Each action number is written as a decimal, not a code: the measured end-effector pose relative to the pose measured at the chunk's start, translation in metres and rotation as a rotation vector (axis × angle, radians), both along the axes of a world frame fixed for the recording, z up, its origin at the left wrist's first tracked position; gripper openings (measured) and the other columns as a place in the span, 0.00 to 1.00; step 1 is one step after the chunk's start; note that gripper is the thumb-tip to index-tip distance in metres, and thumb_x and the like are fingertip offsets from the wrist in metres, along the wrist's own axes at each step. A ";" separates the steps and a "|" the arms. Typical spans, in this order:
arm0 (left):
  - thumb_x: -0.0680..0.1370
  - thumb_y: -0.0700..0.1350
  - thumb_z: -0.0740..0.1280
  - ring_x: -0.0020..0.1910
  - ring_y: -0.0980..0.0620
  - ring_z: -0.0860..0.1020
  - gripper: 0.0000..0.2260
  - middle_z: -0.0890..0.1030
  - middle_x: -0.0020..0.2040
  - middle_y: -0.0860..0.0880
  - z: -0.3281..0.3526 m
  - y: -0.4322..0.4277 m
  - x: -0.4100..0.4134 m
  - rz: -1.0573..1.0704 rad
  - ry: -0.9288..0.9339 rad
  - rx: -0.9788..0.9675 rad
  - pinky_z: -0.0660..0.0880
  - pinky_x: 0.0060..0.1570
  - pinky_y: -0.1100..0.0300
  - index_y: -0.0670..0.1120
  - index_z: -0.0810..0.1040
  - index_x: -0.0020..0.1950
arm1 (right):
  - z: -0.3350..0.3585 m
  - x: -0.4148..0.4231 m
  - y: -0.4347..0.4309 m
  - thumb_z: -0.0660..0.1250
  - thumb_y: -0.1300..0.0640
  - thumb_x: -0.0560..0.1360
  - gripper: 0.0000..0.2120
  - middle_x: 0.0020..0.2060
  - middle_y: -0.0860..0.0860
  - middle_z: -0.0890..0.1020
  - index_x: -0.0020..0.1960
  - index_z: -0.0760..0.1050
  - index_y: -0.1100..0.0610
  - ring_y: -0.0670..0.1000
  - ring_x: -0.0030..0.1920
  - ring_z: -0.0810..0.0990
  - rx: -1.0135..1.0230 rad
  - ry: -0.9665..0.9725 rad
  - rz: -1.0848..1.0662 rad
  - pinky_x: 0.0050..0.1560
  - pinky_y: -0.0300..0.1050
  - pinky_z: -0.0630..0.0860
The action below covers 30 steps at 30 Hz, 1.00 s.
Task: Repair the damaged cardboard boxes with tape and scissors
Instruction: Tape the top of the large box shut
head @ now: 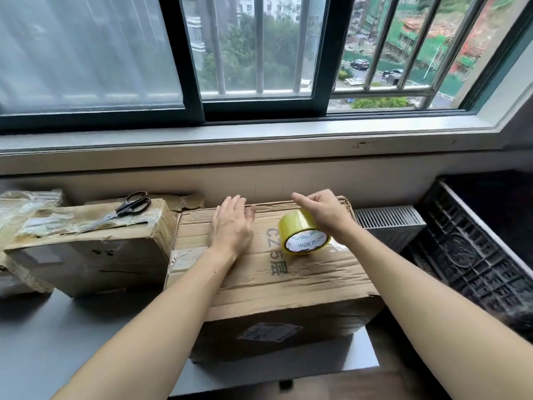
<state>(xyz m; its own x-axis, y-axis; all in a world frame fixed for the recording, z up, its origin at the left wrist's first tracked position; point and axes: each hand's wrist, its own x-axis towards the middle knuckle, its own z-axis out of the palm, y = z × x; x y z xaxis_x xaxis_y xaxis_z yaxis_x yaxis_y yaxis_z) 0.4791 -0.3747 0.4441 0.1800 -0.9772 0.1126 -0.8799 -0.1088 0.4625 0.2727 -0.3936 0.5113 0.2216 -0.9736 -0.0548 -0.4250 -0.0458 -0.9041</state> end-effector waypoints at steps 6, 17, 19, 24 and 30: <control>0.85 0.54 0.53 0.78 0.49 0.58 0.21 0.65 0.77 0.48 -0.005 -0.005 -0.045 -0.065 0.096 -0.016 0.51 0.75 0.54 0.46 0.68 0.75 | -0.022 -0.007 0.010 0.72 0.47 0.76 0.23 0.25 0.50 0.67 0.29 0.66 0.54 0.49 0.26 0.66 0.216 -0.313 -0.179 0.27 0.40 0.61; 0.84 0.55 0.53 0.79 0.50 0.53 0.23 0.61 0.79 0.49 -0.020 -0.005 -0.044 -0.022 -0.054 -0.034 0.47 0.76 0.55 0.48 0.63 0.78 | 0.016 -0.052 -0.019 0.64 0.46 0.78 0.29 0.19 0.46 0.57 0.25 0.55 0.55 0.49 0.23 0.56 -0.104 0.425 0.045 0.25 0.44 0.57; 0.84 0.56 0.53 0.79 0.50 0.53 0.24 0.61 0.79 0.49 -0.019 -0.004 -0.045 -0.018 -0.077 -0.035 0.46 0.77 0.55 0.47 0.63 0.78 | 0.009 -0.063 -0.017 0.65 0.47 0.79 0.29 0.22 0.45 0.57 0.26 0.56 0.54 0.48 0.24 0.55 -0.093 0.362 0.070 0.27 0.45 0.55; 0.84 0.57 0.52 0.79 0.49 0.52 0.25 0.59 0.79 0.48 -0.004 -0.014 -0.071 0.004 -0.060 0.012 0.45 0.76 0.54 0.45 0.64 0.77 | -0.010 -0.075 -0.010 0.67 0.50 0.80 0.28 0.26 0.50 0.58 0.27 0.57 0.52 0.47 0.26 0.55 0.029 -0.116 -0.041 0.30 0.45 0.53; 0.85 0.49 0.54 0.79 0.50 0.54 0.20 0.60 0.79 0.48 -0.011 -0.019 -0.115 -0.130 0.009 -0.008 0.48 0.76 0.56 0.46 0.64 0.77 | -0.028 -0.075 0.002 0.67 0.50 0.80 0.22 0.27 0.52 0.69 0.31 0.70 0.59 0.47 0.26 0.68 0.221 -0.405 -0.187 0.29 0.41 0.65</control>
<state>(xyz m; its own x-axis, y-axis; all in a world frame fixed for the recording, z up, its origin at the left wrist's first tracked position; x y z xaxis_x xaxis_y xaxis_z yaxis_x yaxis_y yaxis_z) 0.3644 -0.3934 0.4328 0.0532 -0.9914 0.1199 -0.8822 0.0096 0.4708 0.1974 -0.3920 0.4831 0.0902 -0.9736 -0.2096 -0.0199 0.2087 -0.9778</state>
